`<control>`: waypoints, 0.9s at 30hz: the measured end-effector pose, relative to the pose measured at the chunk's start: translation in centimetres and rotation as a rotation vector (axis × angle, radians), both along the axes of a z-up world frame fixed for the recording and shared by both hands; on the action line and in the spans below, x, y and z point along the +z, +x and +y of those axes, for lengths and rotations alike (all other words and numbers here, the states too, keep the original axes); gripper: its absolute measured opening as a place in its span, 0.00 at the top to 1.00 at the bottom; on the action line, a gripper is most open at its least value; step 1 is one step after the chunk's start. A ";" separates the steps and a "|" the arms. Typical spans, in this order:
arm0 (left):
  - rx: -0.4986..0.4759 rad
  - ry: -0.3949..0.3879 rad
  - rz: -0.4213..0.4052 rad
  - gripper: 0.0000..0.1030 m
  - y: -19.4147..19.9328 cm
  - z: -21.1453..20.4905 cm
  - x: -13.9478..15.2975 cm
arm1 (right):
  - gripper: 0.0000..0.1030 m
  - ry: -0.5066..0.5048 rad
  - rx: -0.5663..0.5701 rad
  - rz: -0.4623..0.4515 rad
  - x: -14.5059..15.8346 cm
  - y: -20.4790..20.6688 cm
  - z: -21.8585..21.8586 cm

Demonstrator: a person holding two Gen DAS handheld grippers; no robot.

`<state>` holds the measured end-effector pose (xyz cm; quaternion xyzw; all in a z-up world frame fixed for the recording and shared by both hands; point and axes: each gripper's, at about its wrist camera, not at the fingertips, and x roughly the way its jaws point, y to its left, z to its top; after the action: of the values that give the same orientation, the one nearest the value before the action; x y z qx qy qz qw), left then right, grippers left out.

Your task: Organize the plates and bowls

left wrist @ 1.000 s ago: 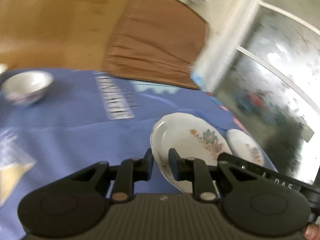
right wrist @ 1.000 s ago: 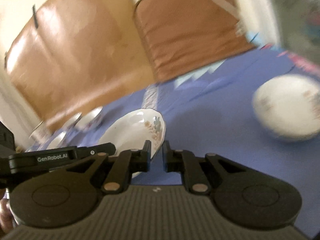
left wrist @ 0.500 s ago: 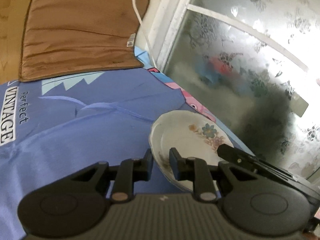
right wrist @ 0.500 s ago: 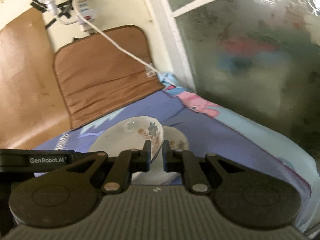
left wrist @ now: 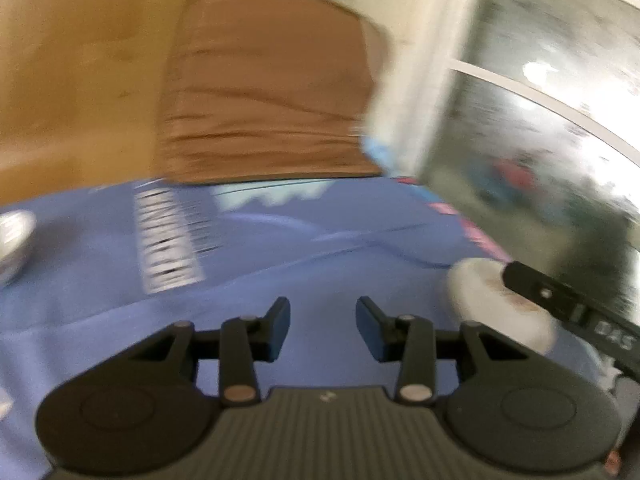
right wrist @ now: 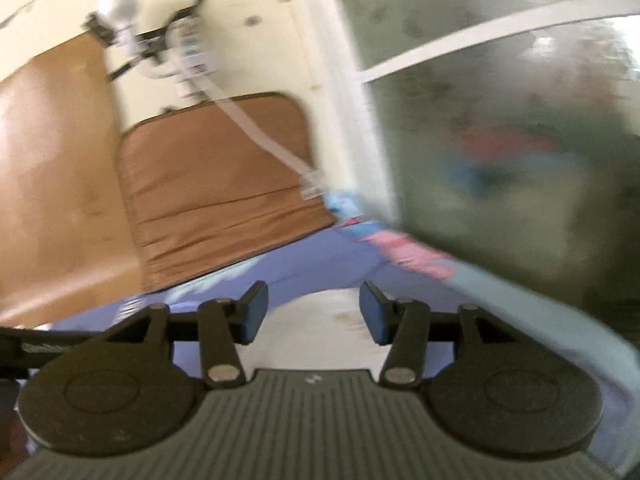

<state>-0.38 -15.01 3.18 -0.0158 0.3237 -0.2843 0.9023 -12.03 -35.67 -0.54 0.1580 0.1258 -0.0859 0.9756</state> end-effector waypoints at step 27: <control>0.482 0.120 -0.069 0.46 0.1 18.9 -3.1 | 0.48 0.025 0.463 0.223 -2.6 10.9 18.9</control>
<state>-0.28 3.87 0.11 -0.0291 0.2957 -0.0417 0.9539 -1.12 -16.80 -3.15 0.1265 0.2663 0.1246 0.9474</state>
